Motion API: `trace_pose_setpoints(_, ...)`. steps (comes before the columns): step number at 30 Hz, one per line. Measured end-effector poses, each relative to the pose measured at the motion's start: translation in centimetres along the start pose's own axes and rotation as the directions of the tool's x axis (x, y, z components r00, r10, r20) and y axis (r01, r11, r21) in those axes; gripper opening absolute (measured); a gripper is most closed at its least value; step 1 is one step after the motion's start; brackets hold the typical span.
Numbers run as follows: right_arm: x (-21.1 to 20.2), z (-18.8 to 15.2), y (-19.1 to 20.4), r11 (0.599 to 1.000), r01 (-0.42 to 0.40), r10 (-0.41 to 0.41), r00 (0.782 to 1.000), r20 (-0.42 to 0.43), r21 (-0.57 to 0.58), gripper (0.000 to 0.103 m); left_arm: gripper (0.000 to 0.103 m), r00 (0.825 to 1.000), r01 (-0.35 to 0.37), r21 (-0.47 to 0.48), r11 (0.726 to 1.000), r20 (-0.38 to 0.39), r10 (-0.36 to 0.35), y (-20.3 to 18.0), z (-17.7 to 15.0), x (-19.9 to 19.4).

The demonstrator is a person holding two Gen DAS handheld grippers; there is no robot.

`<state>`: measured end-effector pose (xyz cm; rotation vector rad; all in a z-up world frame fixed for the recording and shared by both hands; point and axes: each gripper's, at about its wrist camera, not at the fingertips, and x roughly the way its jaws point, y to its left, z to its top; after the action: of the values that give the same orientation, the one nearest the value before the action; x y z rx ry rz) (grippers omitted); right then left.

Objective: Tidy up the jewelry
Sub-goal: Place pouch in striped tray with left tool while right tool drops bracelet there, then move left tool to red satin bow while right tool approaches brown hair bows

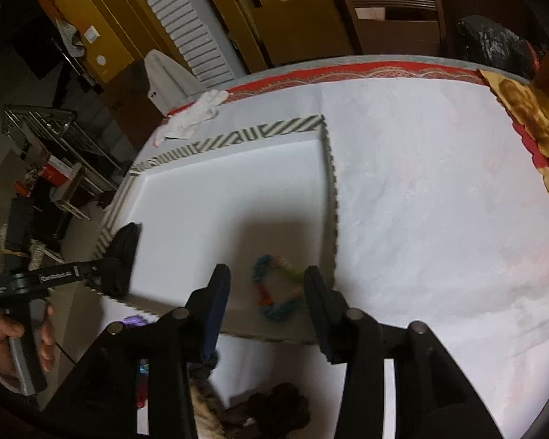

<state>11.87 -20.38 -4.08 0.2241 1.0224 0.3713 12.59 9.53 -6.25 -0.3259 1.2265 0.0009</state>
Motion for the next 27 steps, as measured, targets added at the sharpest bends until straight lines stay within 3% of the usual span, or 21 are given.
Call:
trace_pose_setpoints(2, -0.7, -0.3, 0.7, 1.000, -0.016, 0.016, 1.000, 0.009, -0.011, 0.044, 0.055, 0.999, -0.027, 0.020, 0.999, 0.024, 0.027, -0.2, -0.4, -0.9)
trace_pose_setpoints(7, -2.1, -1.1, 2.4, 0.997, -0.045, 0.046, 0.999, 0.020, -0.059, 0.046, 0.055, 0.996, 0.066, 0.008, 0.998, 0.054, -0.066, -0.3, -1.8, -3.8)
trace_pose_setpoints(10, -3.3, -1.8, 3.3, 0.994, -0.068, 0.070, 0.997, 0.023, -0.081, 0.047, 0.054, 0.991, 0.073, 0.046, 0.996, 0.111, -0.077, -1.4, -3.2, -6.3)
trace_pose_setpoints(13, -4.9, -2.5, 3.6, 0.992, -0.089, 0.093, 0.995, 0.043, -0.095, 0.050, 0.054, 0.979, -0.001, 0.124, 0.992, 0.202, -0.024, -3.4, -5.2, -9.5)
trace_pose_setpoints(17, -6.7, -3.4, 3.7, 0.989, -0.106, 0.112, 0.992, 0.060, -0.104, 0.052, 0.054, 0.944, -0.165, 0.223, 0.961, 0.317, 0.088, -6.4, -8.2, -12.4)
trace_pose_setpoints(20, -7.7, -4.0, 3.5, 0.987, -0.120, 0.127, 0.990, 0.061, -0.109, 0.052, 0.054, 0.933, -0.231, 0.263, 0.937, 0.332, 0.137, -7.9, -9.8, -13.1)
trace_pose_setpoints(23, -8.8, -4.5, 3.5, 0.985, -0.125, 0.134, 0.989, 0.069, -0.117, 0.052, 0.054, 0.934, -0.263, 0.295, 0.919, 0.315, 0.166, -8.9, -11.4, -13.0)
trace_pose_setpoints(27, -10.1, -4.9, 3.4, 0.983, -0.116, 0.128, 0.989, 0.076, -0.141, 0.052, 0.054, 0.931, -0.278, 0.297, 0.914, 0.317, 0.180, -9.8, -12.8, -13.1)
